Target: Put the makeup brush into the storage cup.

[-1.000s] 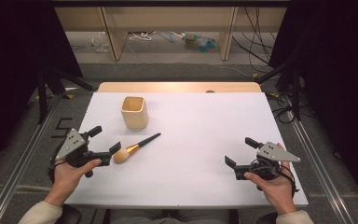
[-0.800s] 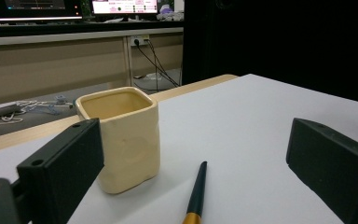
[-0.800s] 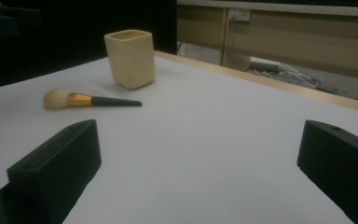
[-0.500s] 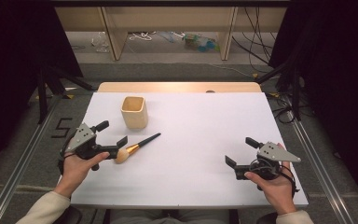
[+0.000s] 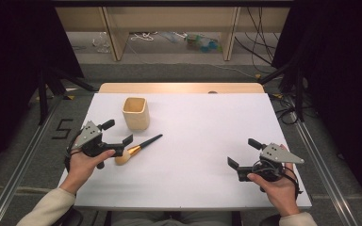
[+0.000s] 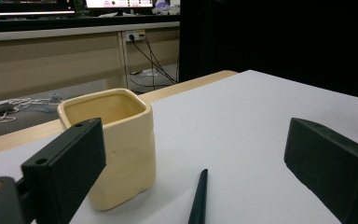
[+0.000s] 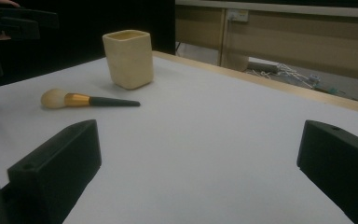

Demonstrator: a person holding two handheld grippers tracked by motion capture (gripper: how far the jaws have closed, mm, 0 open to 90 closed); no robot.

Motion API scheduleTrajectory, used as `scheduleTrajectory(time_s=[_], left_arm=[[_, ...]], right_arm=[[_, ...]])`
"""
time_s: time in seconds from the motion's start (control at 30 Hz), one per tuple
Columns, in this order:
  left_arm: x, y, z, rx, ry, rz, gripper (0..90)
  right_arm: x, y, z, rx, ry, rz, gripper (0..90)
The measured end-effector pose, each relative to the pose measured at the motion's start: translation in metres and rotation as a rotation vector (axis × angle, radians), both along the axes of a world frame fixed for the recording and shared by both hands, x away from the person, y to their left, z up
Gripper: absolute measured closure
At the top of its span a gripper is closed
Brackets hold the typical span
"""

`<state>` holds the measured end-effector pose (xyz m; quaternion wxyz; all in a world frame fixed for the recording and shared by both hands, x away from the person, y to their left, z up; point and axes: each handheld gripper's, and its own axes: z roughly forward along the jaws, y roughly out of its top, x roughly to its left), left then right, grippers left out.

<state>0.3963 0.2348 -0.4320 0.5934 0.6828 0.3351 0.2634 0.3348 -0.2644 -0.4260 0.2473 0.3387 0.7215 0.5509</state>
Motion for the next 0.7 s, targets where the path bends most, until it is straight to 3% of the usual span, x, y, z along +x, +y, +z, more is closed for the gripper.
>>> scheduleTrajectory(time_s=[0.7], left_arm=[[0.014, -0.017, -0.003, 0.017, 0.010, -0.035, 5.3]], right_arm=[[0.000, -0.001, 0.000, 0.000, 0.012, 0.006, 0.5]])
